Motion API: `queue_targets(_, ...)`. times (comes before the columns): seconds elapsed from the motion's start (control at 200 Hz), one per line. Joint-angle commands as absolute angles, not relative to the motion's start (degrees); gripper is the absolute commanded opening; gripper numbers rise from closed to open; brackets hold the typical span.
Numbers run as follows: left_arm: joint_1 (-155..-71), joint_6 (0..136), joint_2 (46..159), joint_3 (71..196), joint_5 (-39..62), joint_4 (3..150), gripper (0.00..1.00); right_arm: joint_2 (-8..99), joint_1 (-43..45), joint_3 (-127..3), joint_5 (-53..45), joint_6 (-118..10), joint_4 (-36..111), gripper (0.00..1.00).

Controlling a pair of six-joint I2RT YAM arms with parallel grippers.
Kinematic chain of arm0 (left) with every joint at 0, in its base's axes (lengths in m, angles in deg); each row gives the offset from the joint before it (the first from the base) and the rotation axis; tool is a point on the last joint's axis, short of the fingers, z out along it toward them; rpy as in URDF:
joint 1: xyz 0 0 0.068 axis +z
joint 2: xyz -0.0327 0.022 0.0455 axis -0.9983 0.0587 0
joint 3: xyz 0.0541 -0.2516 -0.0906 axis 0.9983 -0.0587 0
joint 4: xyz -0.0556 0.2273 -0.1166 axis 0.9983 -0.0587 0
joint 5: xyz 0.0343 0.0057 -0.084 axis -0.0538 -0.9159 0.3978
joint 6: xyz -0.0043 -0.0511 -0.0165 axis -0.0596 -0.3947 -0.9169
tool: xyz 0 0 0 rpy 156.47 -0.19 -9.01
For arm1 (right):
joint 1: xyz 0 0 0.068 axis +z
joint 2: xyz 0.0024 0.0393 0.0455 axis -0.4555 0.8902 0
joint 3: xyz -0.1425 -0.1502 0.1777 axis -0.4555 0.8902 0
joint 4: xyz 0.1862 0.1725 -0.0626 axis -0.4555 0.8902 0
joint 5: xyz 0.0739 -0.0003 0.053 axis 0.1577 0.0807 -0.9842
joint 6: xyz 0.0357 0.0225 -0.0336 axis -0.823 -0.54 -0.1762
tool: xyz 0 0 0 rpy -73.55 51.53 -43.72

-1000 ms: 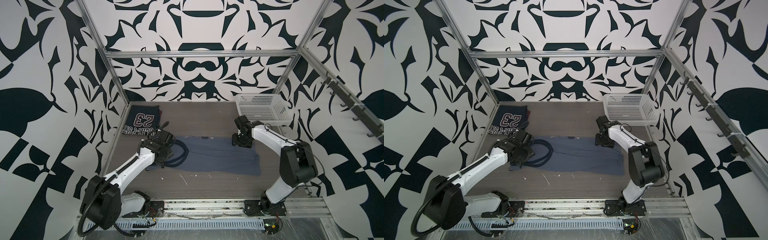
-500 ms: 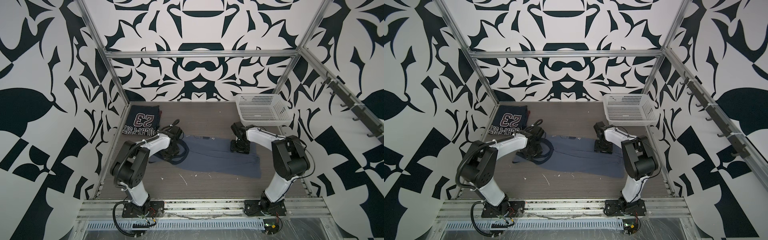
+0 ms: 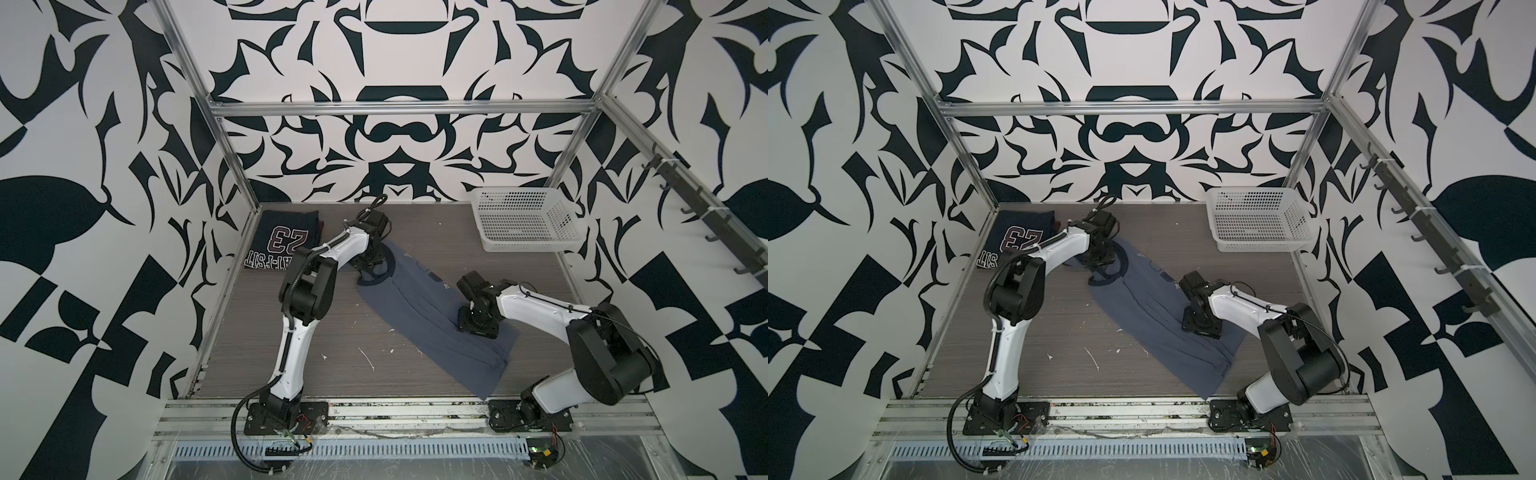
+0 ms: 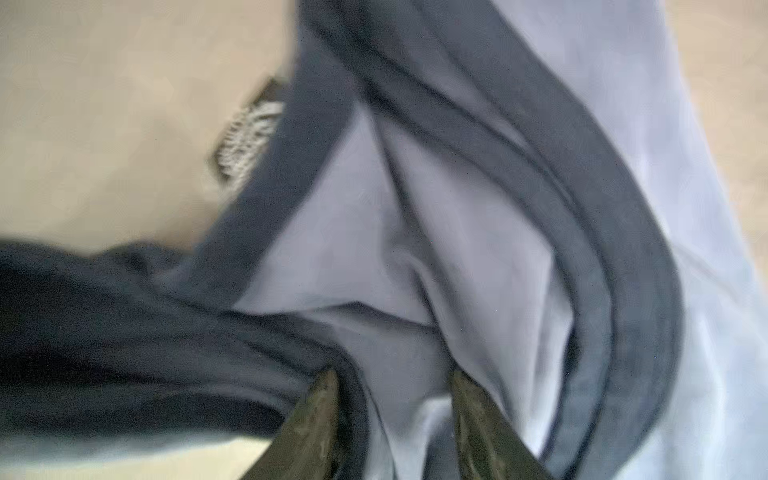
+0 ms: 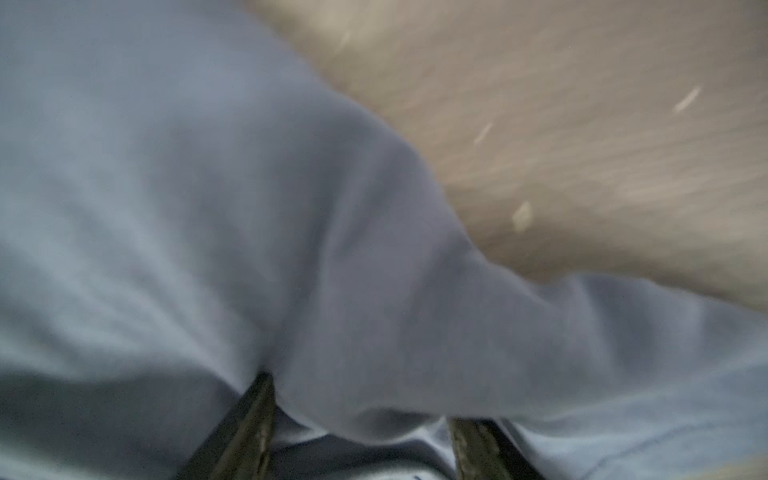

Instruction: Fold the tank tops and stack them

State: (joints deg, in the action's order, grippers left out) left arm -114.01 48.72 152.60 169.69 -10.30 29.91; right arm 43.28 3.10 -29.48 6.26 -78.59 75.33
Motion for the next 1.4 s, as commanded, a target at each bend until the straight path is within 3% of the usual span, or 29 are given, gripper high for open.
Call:
queue_targets(0.0, -112.99, 56.41, 159.85, 180.34, -9.05, 23.80, 0.48, 45.32, 9.15, -25.11, 0.09, -87.30, 73.99, 0.65)
queue_targets(0.31, -108.99, 61.10, 173.18, 205.95, -3.06, 21.52, 0.53, 48.13, 23.80, -32.55, 0.18, -96.37, 67.34, 0.66)
queue_targets(0.53, -107.72, 59.60, 169.57, 209.03, -0.64, 21.82, 0.62, 39.26, 21.89, -33.84, 8.07, -93.31, 75.77, 0.68)
queue_targets(0.7, -109.33, 57.38, 159.81, 204.67, 0.74, 21.12, 0.69, 31.89, 16.73, -30.82, 9.41, -87.41, 79.18, 0.69)
queue_targets(0.96, -112.57, 46.90, 148.65, 182.87, 0.07, 23.23, 0.64, 31.48, 13.95, -27.92, 6.96, -80.50, 78.37, 0.68)
queue_targets(1.12, -114.83, 44.44, 150.80, 177.65, 0.45, 25.23, 0.60, 32.67, 14.29, -25.96, 5.06, -82.08, 76.12, 0.66)
queue_targets(1.4, -115.11, 44.18, 159.13, 180.77, 0.94, 28.72, 0.54, 32.97, 18.71, -21.09, 3.61, -90.14, 72.38, 0.62)
